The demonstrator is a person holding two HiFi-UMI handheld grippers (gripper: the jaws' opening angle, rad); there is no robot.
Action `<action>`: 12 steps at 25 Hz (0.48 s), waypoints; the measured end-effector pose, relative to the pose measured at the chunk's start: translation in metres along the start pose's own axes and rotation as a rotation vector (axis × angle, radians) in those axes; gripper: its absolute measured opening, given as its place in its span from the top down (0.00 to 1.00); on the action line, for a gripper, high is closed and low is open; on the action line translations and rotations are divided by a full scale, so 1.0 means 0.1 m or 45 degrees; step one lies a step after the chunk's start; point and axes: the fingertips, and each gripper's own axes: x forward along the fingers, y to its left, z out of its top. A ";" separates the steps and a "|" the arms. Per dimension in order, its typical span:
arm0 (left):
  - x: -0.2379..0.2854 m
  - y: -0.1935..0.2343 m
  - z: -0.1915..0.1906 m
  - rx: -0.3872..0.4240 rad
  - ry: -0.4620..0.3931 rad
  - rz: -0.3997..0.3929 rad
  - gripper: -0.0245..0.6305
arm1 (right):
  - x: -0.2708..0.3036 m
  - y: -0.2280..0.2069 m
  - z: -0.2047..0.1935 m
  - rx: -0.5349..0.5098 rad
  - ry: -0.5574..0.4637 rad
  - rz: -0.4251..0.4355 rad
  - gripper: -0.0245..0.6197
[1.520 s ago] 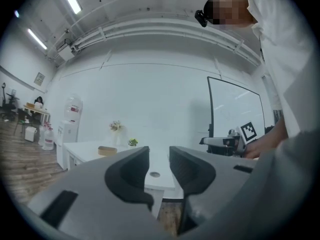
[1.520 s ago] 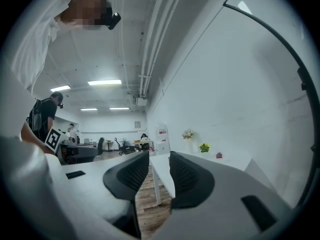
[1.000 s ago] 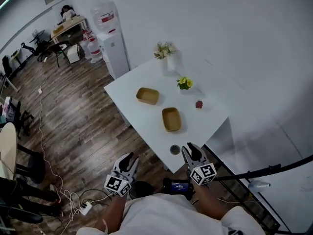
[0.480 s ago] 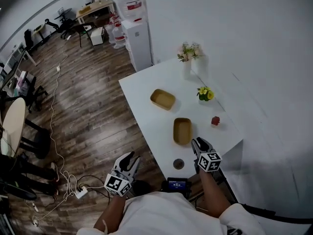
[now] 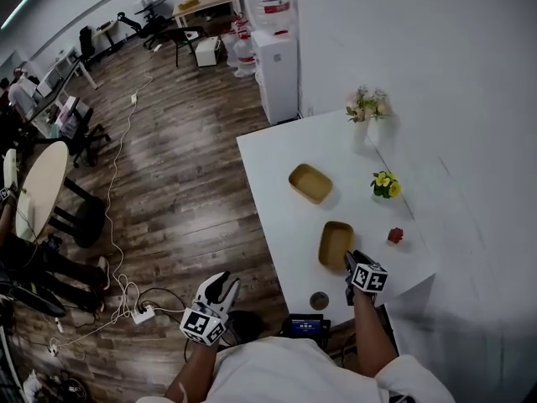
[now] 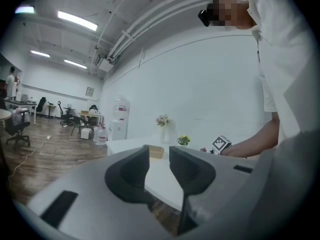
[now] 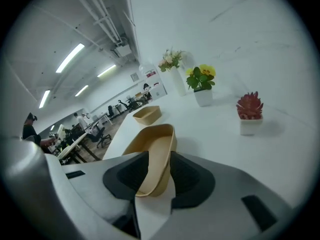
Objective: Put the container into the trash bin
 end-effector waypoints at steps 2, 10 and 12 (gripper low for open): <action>-0.02 0.05 0.00 -0.004 -0.003 0.021 0.77 | 0.08 -0.03 -0.05 0.002 0.041 -0.006 0.73; -0.18 0.18 -0.01 -0.007 -0.016 0.073 0.77 | 0.26 -0.12 -0.19 0.081 0.091 -0.047 0.88; -0.22 0.20 0.00 0.001 -0.023 0.077 0.77 | 0.27 -0.13 -0.16 0.083 0.082 -0.055 0.89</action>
